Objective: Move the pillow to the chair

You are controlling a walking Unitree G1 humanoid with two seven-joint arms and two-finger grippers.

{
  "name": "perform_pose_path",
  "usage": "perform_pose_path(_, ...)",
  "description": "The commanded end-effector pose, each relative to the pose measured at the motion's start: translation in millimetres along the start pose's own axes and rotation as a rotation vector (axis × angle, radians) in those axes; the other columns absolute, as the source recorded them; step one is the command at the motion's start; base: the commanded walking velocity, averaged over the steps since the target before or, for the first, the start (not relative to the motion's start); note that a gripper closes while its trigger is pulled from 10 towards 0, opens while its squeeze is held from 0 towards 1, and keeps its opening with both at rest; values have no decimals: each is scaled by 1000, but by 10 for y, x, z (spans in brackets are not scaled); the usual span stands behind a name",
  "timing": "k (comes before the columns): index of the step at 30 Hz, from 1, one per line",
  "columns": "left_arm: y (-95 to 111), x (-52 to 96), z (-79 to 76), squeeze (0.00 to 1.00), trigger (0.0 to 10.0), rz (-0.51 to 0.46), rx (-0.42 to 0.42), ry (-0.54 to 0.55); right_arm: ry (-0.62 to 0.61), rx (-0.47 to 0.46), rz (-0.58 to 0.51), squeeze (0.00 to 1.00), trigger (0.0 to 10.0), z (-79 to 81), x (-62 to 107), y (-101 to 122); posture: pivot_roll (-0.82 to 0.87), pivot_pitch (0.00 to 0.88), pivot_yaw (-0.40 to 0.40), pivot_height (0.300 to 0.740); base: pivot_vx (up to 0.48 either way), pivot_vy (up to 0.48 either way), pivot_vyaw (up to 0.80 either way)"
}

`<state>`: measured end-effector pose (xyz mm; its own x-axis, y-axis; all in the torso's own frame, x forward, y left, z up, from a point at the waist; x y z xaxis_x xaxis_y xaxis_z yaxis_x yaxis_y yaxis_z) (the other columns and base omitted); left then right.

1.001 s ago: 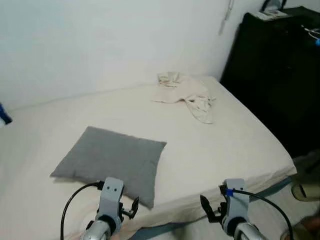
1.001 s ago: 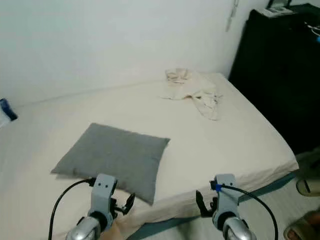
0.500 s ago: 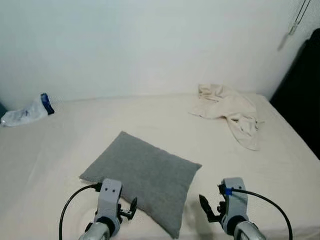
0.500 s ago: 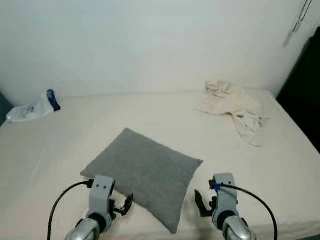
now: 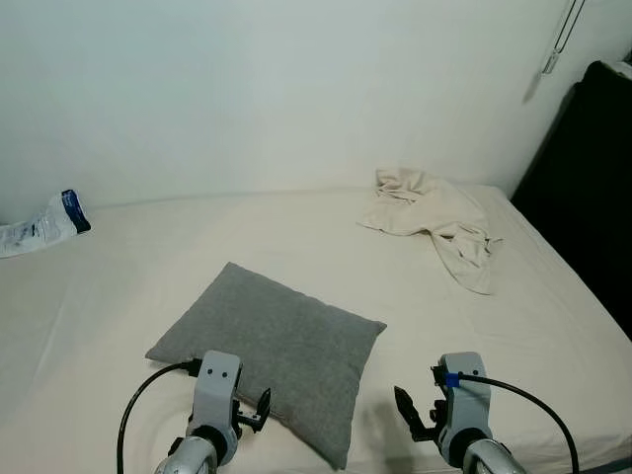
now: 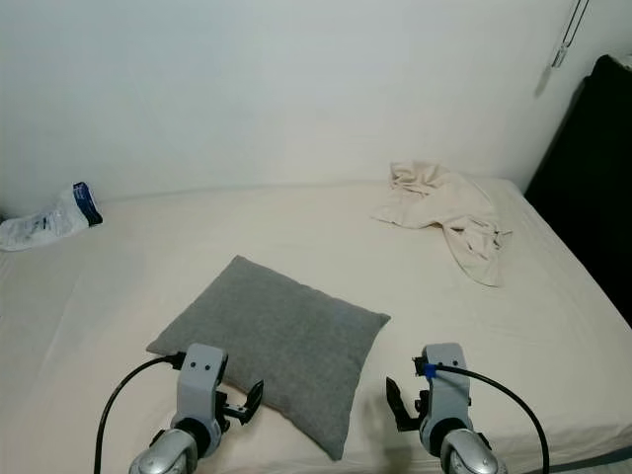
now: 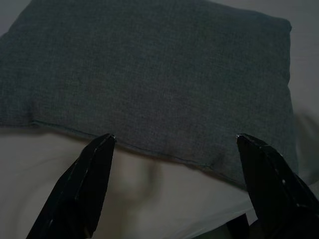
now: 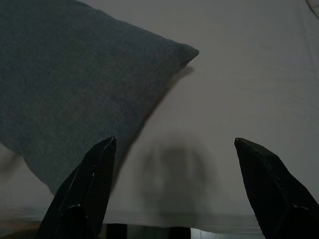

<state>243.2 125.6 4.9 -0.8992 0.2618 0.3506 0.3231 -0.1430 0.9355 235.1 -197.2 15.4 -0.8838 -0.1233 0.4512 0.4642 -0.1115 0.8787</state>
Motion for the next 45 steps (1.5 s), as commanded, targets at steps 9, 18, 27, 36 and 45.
perform_pose_path(9,-79,15,10,0,10000,36,-1,4,-10,-23,25,0,10000,-11,8,-67,-91,108,41,740,-334,0,0)
perform_pose_path(18,-71,18,19,0,10000,30,-2,14,-16,-28,31,0,10000,-19,10,-74,-92,110,40,740,-183,0,0)
perform_pose_path(27,-62,17,26,0,10000,27,-13,14,-23,-52,32,0,10000,-25,9,-79,-93,113,41,740,0,0,0)
perform_pose_path(36,41,-40,24,0,10000,-6,3,6,-41,-73,47,0,10000,-48,-6,-100,-92,110,45,725,0,0,0)
perform_pose_path(45,107,-88,34,0,10000,-22,11,5,-87,-93,31,0,10000,-115,-38,-71,-88,102,48,680,0,0,0)
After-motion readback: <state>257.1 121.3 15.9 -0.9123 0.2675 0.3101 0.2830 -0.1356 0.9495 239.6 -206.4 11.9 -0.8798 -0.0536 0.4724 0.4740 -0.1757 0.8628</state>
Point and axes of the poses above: a point about 5 cm out from each wrist's last joint towards the gripper, its own x axis pointing back from the gripper into the wrist, its own y axis along the axis of the wrist's last joint, z = x × y, the point moved 2 cm from there along -x, pointing out of the wrist towards the gripper, and after that the axes turned 7 degrees about -x, right-handed, at the moved point
